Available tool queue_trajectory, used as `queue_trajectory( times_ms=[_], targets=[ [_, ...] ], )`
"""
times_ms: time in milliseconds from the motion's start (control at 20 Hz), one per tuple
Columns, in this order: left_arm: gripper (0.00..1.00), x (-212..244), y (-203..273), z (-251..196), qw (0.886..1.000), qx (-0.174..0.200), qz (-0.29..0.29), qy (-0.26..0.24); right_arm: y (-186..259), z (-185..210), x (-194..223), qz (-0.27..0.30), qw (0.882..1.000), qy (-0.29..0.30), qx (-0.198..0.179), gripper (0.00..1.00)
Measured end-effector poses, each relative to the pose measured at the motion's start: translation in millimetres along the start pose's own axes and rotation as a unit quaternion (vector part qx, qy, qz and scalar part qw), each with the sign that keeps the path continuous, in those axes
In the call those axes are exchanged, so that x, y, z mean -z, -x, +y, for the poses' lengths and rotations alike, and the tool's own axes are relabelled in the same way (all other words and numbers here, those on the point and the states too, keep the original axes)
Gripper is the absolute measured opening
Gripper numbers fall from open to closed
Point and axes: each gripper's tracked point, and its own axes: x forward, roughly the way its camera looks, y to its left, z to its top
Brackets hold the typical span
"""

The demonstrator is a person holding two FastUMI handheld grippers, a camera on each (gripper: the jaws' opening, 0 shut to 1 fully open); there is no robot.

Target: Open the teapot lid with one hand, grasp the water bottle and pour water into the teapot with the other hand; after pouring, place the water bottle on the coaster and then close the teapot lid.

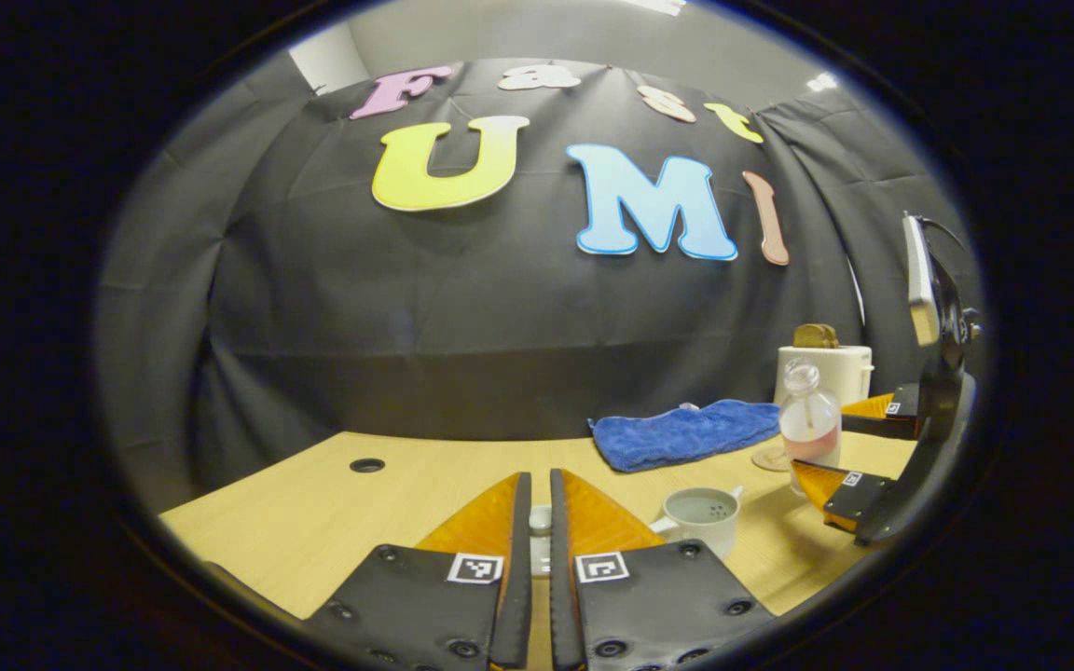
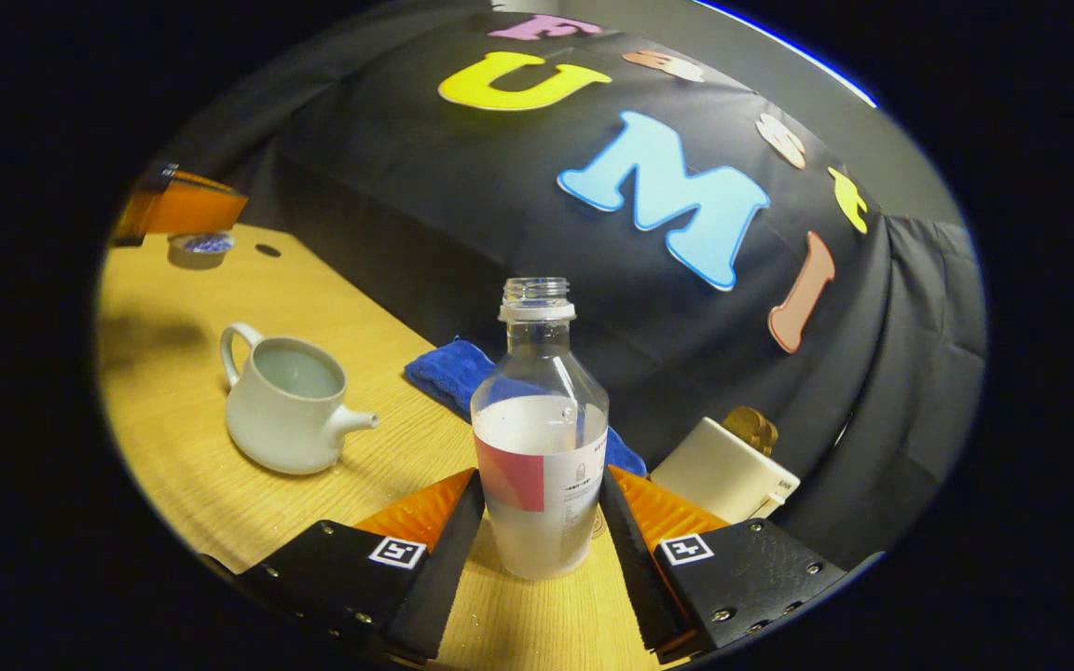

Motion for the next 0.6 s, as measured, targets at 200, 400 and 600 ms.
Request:
queue_trajectory(
  times_ms=[200,400,600],
  targets=[
    [0.15,4.1,-3.4,0.8,1.0,0.009,0.003,0.018,-0.8,15.6,-3.4,-0.002,0.994,0.11,0.0,0.76],
    [0.15,0.2,-3.4,7.4,0.999,0.011,-0.003,0.042,-3.8,10.8,-5.0,-0.005,0.972,0.235,0.012,0.76],
    [0.14,-3.5,-2.6,18.5,0.998,0.002,-0.007,0.061,-2.4,6.2,-16.0,-0.023,0.943,0.333,0.02,0.76]
  ],
)
